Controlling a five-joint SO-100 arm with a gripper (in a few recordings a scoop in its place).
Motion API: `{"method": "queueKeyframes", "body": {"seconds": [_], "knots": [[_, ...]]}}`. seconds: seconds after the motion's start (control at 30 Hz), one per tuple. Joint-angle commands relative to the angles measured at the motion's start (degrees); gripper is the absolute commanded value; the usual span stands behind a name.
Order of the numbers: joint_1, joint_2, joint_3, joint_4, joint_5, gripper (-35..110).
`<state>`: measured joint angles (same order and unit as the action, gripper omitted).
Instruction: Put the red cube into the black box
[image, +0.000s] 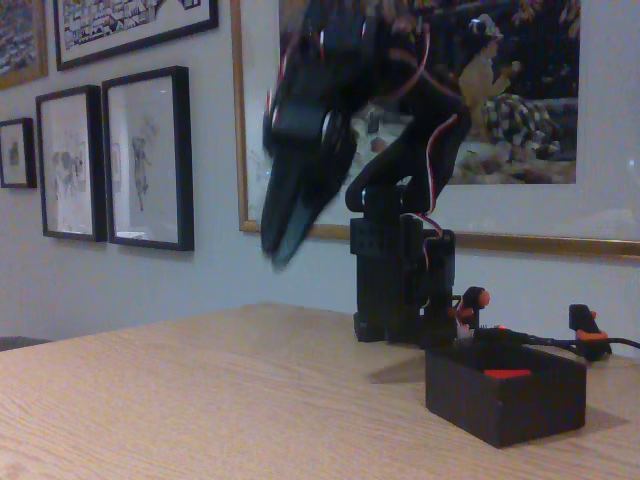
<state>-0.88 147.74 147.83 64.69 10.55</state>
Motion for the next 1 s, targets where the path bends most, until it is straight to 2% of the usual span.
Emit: {"method": "queueKeyframes", "body": {"seconds": [0.0, 0.1, 0.37, 0.77, 0.97], "knots": [[-3.08, 2.20, 7.56, -7.38, -3.43, 5], [-2.55, 8.96, 12.30, -9.05, -5.89, 3], [2.20, 22.85, 19.07, -3.16, -10.99, -4], [-0.35, 31.20, 22.06, 0.44, -7.91, -7], [-0.18, 35.42, 22.76, 2.64, -7.56, -14]]}}
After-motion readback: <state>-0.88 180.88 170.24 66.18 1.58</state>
